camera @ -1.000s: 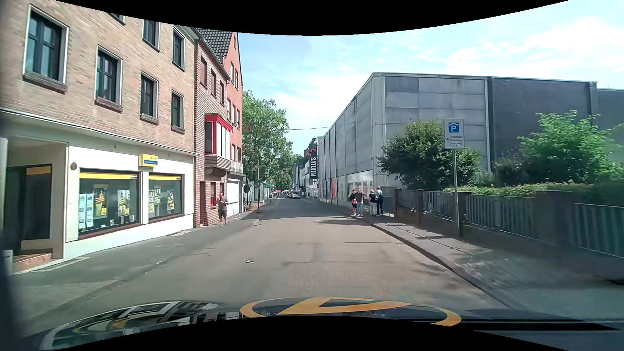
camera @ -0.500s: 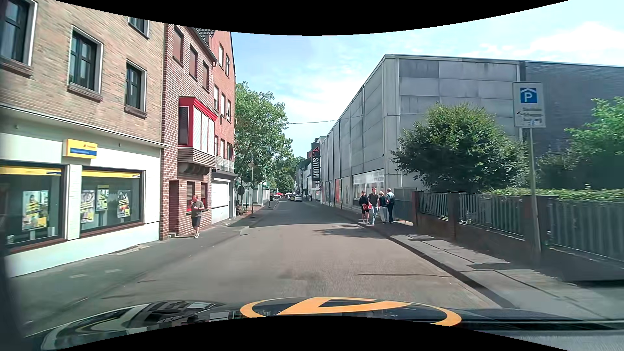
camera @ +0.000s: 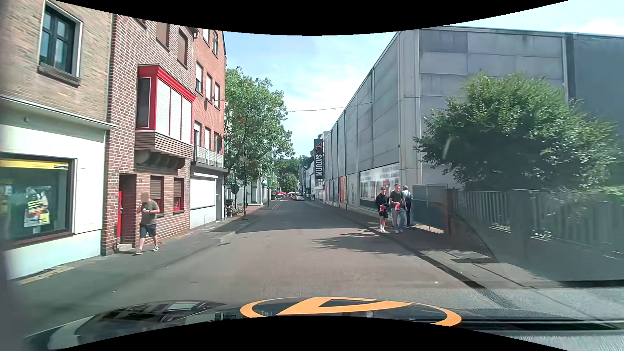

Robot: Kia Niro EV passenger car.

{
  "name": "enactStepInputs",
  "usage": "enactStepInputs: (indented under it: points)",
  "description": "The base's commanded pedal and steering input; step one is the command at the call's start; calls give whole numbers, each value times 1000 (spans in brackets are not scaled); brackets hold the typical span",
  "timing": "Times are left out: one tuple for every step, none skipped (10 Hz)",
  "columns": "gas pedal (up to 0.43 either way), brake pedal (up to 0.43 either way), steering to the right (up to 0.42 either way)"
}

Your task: Follow the waypoints while adhering to traffic rules and regulations

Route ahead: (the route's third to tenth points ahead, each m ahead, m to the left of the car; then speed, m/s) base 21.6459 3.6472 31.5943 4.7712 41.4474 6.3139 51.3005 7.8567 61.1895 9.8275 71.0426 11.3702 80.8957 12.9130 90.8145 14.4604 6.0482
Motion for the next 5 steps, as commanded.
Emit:
enactStepInputs:
  points:
    - [0,18,-21]
    - [0,18,-21]
    - [0,12,-21]
    - [0,12,-21]
    - [0,12,-21]
